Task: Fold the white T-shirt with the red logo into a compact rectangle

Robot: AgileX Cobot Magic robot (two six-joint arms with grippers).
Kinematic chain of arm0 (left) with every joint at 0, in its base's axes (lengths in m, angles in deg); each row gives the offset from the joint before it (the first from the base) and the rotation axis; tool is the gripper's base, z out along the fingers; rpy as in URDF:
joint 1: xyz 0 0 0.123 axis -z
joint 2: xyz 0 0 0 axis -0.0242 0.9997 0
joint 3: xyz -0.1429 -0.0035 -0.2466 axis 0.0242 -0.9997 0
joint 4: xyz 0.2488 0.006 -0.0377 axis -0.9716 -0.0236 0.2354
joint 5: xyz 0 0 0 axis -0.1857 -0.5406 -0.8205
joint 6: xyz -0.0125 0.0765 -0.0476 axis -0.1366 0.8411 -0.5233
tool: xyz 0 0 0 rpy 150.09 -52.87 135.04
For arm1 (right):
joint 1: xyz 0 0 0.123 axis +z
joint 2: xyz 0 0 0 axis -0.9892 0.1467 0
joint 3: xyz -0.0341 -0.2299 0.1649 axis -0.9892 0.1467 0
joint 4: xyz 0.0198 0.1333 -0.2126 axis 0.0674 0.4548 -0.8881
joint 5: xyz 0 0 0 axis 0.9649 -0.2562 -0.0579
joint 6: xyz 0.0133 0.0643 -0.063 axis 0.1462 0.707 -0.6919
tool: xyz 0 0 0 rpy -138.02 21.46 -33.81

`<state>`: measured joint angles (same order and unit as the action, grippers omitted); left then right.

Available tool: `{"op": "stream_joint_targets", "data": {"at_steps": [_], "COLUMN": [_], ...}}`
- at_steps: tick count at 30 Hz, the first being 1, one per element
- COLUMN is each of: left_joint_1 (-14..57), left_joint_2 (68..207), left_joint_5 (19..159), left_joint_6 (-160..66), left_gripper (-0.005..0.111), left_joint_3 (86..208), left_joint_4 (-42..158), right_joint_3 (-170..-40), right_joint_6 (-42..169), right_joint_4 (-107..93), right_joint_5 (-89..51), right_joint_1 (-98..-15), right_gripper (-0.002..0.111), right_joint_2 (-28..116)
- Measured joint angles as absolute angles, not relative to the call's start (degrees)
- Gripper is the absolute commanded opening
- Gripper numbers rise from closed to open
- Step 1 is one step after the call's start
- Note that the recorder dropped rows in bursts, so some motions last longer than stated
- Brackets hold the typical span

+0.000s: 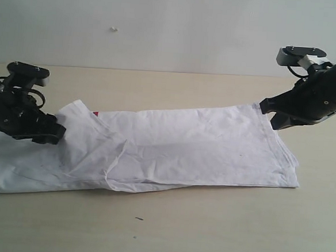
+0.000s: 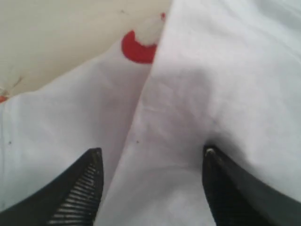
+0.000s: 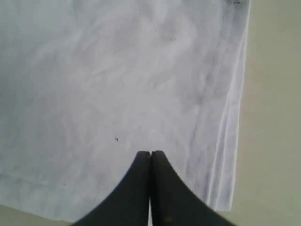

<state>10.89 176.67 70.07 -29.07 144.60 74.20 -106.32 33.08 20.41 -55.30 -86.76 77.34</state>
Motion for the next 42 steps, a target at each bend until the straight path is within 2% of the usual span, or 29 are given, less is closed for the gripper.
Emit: {"op": "stream_joint_targets", "data": {"at_steps": [15,18,20,26,32,42], "left_joint_1": [8.26,6.93,5.82,3.67,3.67,3.67], "left_joint_2": [180.47,180.47,180.47,180.47,180.47,178.47], "left_joint_5": [60.47,59.89,59.16,53.39,44.93,38.33], "left_joint_6": [-11.83,-11.28,-11.06,-12.02,-12.87,-18.67], "left_gripper": [0.060,0.056,0.047,-0.001,0.000,0.000], "left_joint_3": [147.80,147.80,147.80,147.80,147.80,147.84], "left_joint_4": [90.44,90.73,90.83,89.64,87.05,79.80], "right_joint_3": [-106.32,-106.32,-106.32,-106.32,-106.32,-106.32], "right_joint_6": [32.63,32.63,32.63,32.63,32.63,32.63], "right_joint_4": [19.80,19.80,19.80,19.80,19.80,19.80], "right_joint_5": [-55.30,-55.30,-55.30,-55.30,-55.30,-55.40], "right_joint_1": [-86.76,-86.76,-86.76,-86.76,-86.76,-86.76], "right_gripper": [0.000,0.000,0.000,0.000,0.000,0.000], "right_joint_2": [77.34,77.34,77.34,77.34,77.34,77.34]}}
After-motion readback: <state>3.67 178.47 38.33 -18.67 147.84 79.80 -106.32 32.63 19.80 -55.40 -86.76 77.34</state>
